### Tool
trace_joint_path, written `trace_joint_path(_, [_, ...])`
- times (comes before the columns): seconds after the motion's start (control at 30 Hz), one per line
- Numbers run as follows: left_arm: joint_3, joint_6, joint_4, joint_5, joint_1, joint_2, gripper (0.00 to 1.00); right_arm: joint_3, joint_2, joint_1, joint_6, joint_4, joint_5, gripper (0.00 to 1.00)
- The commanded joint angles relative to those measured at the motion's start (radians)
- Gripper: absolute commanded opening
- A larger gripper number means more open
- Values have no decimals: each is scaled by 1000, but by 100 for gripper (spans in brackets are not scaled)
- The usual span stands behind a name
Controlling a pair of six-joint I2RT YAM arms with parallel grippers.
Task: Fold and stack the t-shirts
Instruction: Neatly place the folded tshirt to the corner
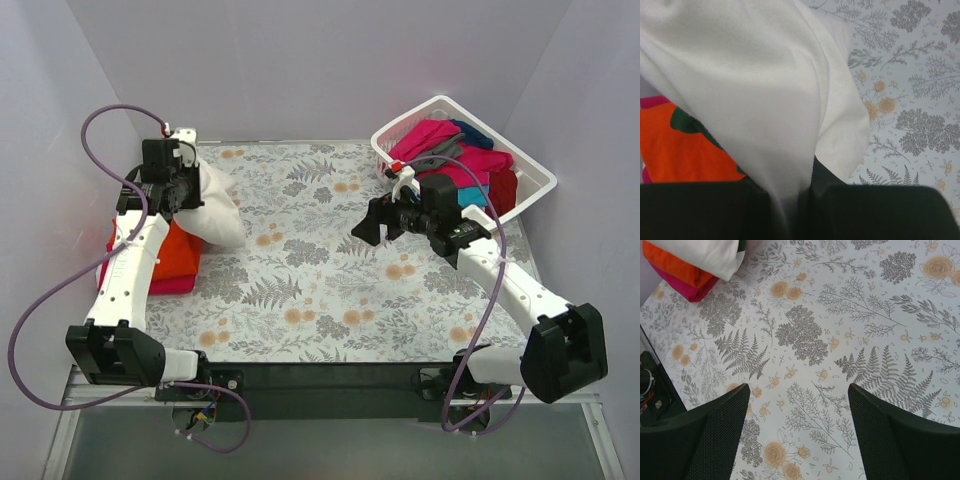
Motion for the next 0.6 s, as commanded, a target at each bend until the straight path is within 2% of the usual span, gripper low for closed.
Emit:
trace_joint_path(0.0, [93, 70, 23, 30, 44, 24, 0, -11, -62, -4, 6, 67, -43, 72])
trace_joint_path(0.47, [-35, 119, 116, -14, 171, -37, 0, -28, -96, -17, 5, 67, -88, 73])
trace_joint_path(0.57, [-109, 125, 168, -51, 202, -59, 0, -31, -102, -15, 5, 67, -89, 73])
